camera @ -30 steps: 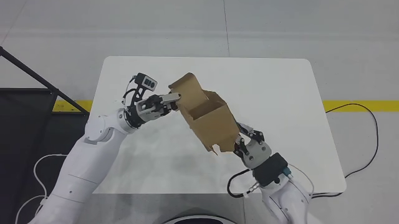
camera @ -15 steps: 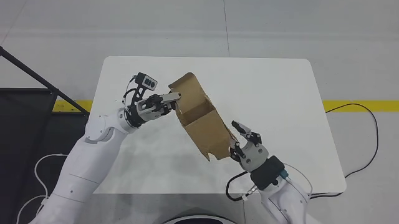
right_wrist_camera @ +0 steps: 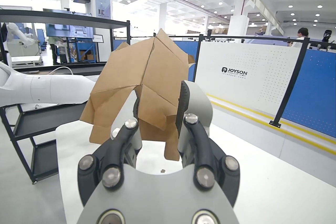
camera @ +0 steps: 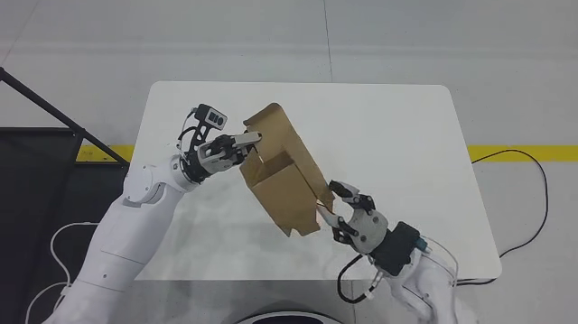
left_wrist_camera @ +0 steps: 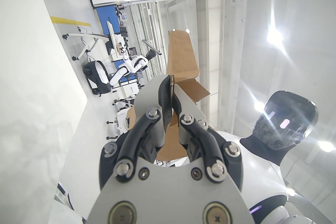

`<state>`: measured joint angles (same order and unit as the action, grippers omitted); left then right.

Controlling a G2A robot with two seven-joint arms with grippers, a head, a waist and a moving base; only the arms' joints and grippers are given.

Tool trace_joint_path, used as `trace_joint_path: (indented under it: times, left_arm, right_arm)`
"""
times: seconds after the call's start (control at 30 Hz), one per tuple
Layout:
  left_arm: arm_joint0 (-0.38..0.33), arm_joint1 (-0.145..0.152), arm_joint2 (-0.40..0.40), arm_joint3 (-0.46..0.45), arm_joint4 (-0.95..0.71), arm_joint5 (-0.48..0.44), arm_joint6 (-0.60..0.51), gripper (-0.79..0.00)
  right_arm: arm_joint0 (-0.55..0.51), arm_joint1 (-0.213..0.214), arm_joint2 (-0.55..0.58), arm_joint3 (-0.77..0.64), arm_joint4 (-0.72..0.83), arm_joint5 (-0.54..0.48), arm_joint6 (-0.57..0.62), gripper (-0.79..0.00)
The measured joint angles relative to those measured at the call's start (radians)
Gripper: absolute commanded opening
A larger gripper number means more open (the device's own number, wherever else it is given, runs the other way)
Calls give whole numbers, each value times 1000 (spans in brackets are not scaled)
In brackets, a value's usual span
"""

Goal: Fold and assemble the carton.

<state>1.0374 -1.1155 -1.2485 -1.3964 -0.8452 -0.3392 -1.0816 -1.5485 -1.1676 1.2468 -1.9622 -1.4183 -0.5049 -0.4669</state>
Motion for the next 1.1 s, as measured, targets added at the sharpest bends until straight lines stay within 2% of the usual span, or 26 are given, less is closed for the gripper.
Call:
trace_joint_path:
  times: [0.1, 0.2, 0.43, 0.8, 0.93, 0.97, 1.0, 1.1]
  left_arm:
    - [0, -1, -1, -1, 2, 2, -2, -785]
    - [0, -3, -3, -1, 2, 3, -5, -785]
    - [0, -5, -5, -2, 8, 11, -15, -785]
    - [-1, -9, -10, -1, 5, 20, -30, -785]
    - [0, -10, -14, -2, 3, 24, -35, -785]
    - [1, -10, -15, -2, 1, 25, -36, -785]
    - [1, -11, -16, -2, 0, 25, -36, -785]
    - [2, -12, -17, -3, -3, 26, -42, -785]
  right_arm:
    - [5, -1, 1, -6, 5, 21, 29, -369]
    - [0, -4, -2, -12, -3, 72, 28, -394]
    - [-15, -9, -15, -19, -20, 152, -5, -610]
    - [-33, -7, 6, -23, -16, 156, -20, -597]
    - [-33, -6, 9, -21, -10, 147, -16, -677]
    - [-32, -6, 10, -21, -9, 145, -16, -760]
    - [-32, -6, 11, -20, -7, 143, -15, -785]
    - [-29, -6, 14, -19, 1, 134, -13, -785]
